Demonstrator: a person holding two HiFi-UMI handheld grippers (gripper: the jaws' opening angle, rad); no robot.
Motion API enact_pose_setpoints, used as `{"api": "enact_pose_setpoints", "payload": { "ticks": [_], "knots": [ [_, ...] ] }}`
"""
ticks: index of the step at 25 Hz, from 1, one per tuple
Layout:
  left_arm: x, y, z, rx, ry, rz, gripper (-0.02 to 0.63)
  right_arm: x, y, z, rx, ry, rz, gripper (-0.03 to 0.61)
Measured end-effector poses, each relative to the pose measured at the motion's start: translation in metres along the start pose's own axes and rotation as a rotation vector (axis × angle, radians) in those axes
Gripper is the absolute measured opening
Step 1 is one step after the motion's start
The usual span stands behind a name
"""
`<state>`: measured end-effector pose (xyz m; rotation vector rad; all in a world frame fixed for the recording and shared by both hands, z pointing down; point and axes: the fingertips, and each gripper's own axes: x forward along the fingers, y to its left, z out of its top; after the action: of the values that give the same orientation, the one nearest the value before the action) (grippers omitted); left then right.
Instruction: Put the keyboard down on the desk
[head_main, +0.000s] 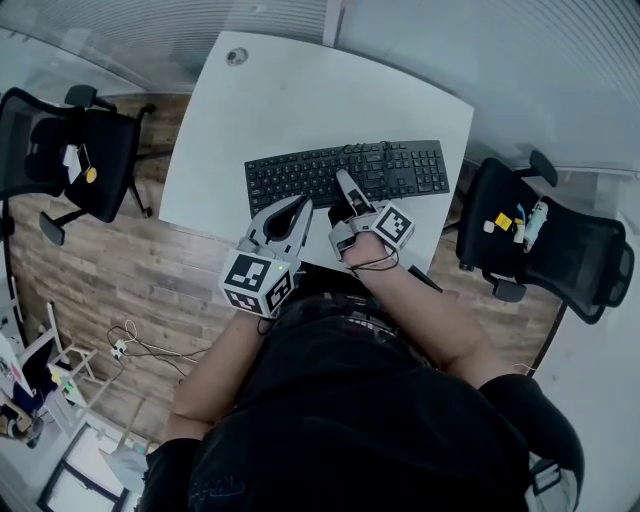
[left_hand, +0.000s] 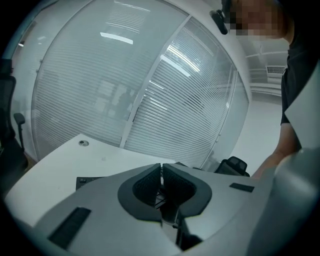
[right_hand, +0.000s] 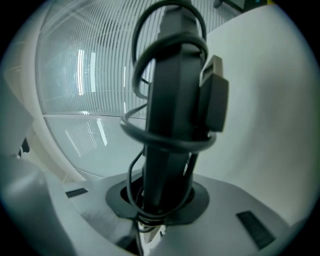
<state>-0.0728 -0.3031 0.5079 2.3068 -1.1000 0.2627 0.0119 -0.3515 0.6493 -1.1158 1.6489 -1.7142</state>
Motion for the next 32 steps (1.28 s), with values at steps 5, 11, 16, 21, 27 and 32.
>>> {"api": "enact_pose_setpoints", "payload": {
  "ticks": [5, 11, 16, 21, 27, 32],
  "knots": [
    [0.009, 0.002, -0.012, -0.019, 0.028, 0.001, 0.029, 0.004, -0.019, 0.003, 0.029, -0.014, -0.011, 0.083],
    [0.013, 0.002, -0.019, -0.020, 0.050, 0.000, 0.028, 0.005, -0.041, 0.002, 0.039, -0.017, -0.038, 0.083],
    [0.014, 0.001, -0.025, -0.022, 0.063, 0.005, 0.029, 0.003, -0.059, 0.001, 0.036, -0.018, -0.078, 0.084],
    [0.014, -0.001, -0.030, -0.028, 0.072, 0.005, 0.028, 0.002, -0.069, 0.000, 0.051, -0.023, -0.099, 0.083],
    [0.016, -0.004, -0.032, -0.028, 0.078, 0.002, 0.028, 0.002, -0.075, 0.002, 0.054, -0.026, -0.116, 0.083],
    [0.018, 0.000, -0.033, -0.033, 0.085, 0.004, 0.029, 0.003, -0.083, 0.003, 0.050, -0.023, -0.132, 0.083]
  ]
}}
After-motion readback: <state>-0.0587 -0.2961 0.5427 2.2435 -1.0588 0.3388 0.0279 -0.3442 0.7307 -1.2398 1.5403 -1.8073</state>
